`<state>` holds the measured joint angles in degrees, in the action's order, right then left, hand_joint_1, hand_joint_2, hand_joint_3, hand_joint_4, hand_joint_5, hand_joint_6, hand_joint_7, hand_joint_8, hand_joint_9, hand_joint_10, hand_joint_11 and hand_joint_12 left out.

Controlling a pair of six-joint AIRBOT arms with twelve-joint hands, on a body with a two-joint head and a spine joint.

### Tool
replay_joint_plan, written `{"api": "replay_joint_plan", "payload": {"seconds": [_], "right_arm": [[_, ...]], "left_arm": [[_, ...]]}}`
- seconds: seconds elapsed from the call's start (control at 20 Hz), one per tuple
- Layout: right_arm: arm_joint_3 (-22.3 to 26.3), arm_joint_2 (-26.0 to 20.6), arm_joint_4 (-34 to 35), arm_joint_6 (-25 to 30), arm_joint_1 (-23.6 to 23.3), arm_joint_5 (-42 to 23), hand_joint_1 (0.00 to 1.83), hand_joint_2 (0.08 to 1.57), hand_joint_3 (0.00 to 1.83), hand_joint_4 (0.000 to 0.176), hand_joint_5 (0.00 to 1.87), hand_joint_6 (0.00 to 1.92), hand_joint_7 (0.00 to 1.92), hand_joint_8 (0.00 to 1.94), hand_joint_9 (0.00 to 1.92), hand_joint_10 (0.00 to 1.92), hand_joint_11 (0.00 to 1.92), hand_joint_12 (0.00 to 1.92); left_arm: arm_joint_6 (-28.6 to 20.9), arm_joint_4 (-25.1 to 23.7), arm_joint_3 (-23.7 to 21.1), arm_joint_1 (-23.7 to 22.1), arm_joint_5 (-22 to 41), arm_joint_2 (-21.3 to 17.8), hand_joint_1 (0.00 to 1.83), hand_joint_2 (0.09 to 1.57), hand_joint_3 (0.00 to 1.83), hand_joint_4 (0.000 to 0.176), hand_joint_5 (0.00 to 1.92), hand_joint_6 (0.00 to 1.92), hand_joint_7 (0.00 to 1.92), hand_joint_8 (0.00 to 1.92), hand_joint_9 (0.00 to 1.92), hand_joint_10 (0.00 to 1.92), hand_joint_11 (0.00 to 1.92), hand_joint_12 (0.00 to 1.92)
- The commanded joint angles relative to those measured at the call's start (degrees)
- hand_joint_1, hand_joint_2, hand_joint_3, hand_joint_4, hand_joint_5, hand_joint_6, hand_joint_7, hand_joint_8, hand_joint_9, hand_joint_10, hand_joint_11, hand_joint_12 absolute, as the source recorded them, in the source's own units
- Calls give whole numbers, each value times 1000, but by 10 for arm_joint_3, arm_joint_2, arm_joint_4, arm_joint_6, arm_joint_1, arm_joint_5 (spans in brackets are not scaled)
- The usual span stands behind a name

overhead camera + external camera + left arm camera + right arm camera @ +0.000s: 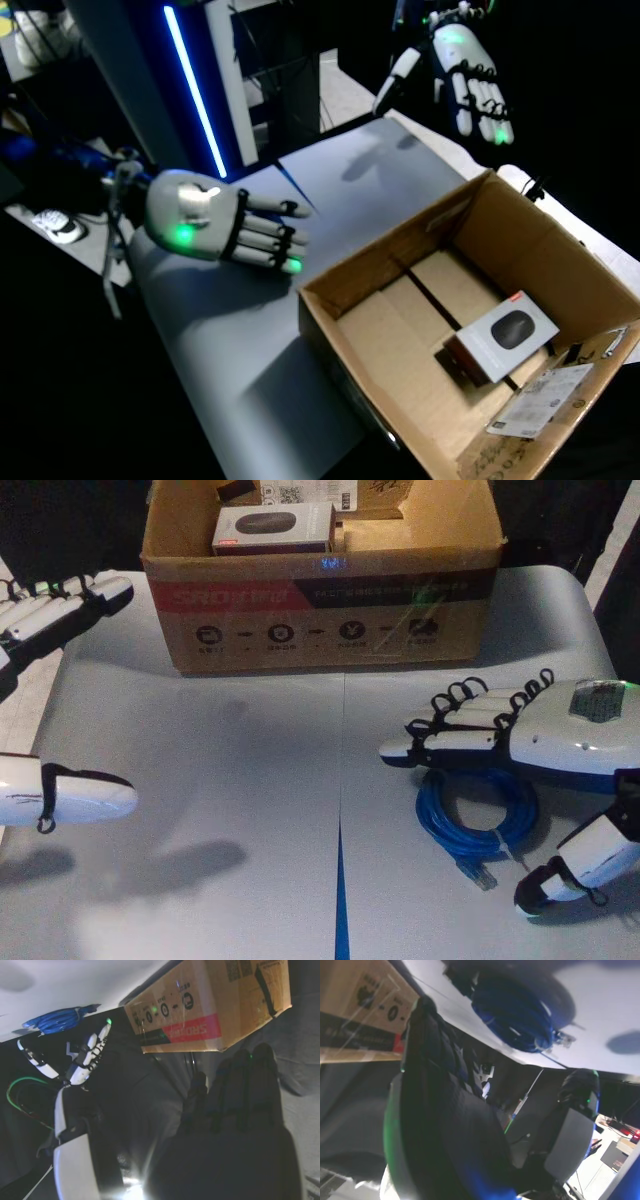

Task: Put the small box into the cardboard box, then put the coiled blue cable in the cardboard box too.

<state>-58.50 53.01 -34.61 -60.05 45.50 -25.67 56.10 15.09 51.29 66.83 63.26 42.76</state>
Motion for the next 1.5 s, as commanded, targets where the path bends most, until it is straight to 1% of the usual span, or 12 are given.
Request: {"api": "replay_joint_plan", "payload": {"seconds": [0.0, 0.2, 0.3, 0.35, 0.45, 0.55, 0.6, 0.75, 0.8, 0.85, 0.95, 1.45], "right_arm": [[-4, 2, 12, 2, -7, -45, 933, 818, 0, 176, 148, 5, 23, 2, 89, 10, 0, 544], [-14, 14, 12, 4, -7, -33, 947, 827, 0, 172, 417, 2, 391, 11, 440, 27, 163, 937], [-19, 20, 12, 4, -7, -24, 989, 802, 0, 90, 580, 6, 523, 21, 662, 59, 506, 1006], [-21, 21, 12, 4, -7, -22, 997, 809, 1, 63, 606, 12, 529, 22, 734, 88, 604, 1044], [-23, 22, 12, 6, -7, -18, 1011, 811, 0, 45, 628, 6, 559, 36, 804, 188, 714, 1088], [-25, 23, 12, 10, -7, -16, 1017, 804, 0, 43, 650, 0, 571, 145, 577, 949, 748, 1279], [-26, 24, 12, 10, -7, -15, 1024, 790, 5, 49, 644, 0, 481, 366, 542, 1012, 758, 1289], [-26, 24, 12, 11, -7, -14, 955, 784, 0, 106, 551, 0, 461, 23, 567, 223, 469, 1081], [-26, 25, 12, 11, -6, -13, 904, 794, 0, 175, 402, 0, 281, 0, 372, 10, 57, 917], [-26, 26, 12, 11, -6, -12, 885, 788, 0, 176, 339, 4, 203, 4, 265, 7, 1, 704], [-26, 30, 11, 11, -2, -9, 909, 781, 0, 176, 307, 1, 152, 1, 213, 3, 0, 582], [-30, 42, 13, 15, 10, -9, 960, 817, 0, 176, 429, 0, 277, 2, 356, 11, 9, 921]], "left_arm": [[-2, 3, 2, -4, 69, 3, 650, 772, 2, 176, 0, 0, 0, 0, 0, 0, 0, 0], [-6, 2, 2, -4, 74, 3, 661, 789, 7, 176, 0, 0, 0, 0, 0, 0, 0, 0], [-8, 1, 2, -4, 74, 4, 655, 781, 1, 176, 0, 0, 0, 0, 0, 0, 0, 0], [-9, 0, 2, -4, 74, 4, 670, 782, 2, 176, 0, 0, 0, 0, 0, 0, 0, 0], [-10, 0, 2, -3, 75, 4, 675, 782, 1, 176, 0, 0, 0, 0, 0, 0, 0, 0], [-12, -1, 2, -3, 77, 4, 678, 788, 3, 176, 0, 0, 0, 0, 0, 0, 0, 0], [-13, -1, 2, -3, 77, 4, 668, 792, 4, 176, 0, 0, 0, 0, 0, 0, 0, 0], [-14, -1, 2, -3, 78, 4, 652, 793, 3, 176, 0, 0, 0, 0, 0, 0, 0, 0], [-14, -1, 2, -3, 78, 4, 667, 796, 3, 176, 0, 0, 0, 0, 0, 0, 0, 0], [-14, -1, 2, -3, 78, 4, 657, 794, 2, 176, 0, 0, 0, 0, 0, 0, 0, 0], [-16, -1, 2, -2, 80, 4, 646, 794, 1, 176, 0, 0, 0, 0, 0, 0, 0, 0], [-20, -1, 1, 2, 85, 6, 617, 777, 0, 176, 0, 0, 0, 0, 0, 0, 0, 0]]}}
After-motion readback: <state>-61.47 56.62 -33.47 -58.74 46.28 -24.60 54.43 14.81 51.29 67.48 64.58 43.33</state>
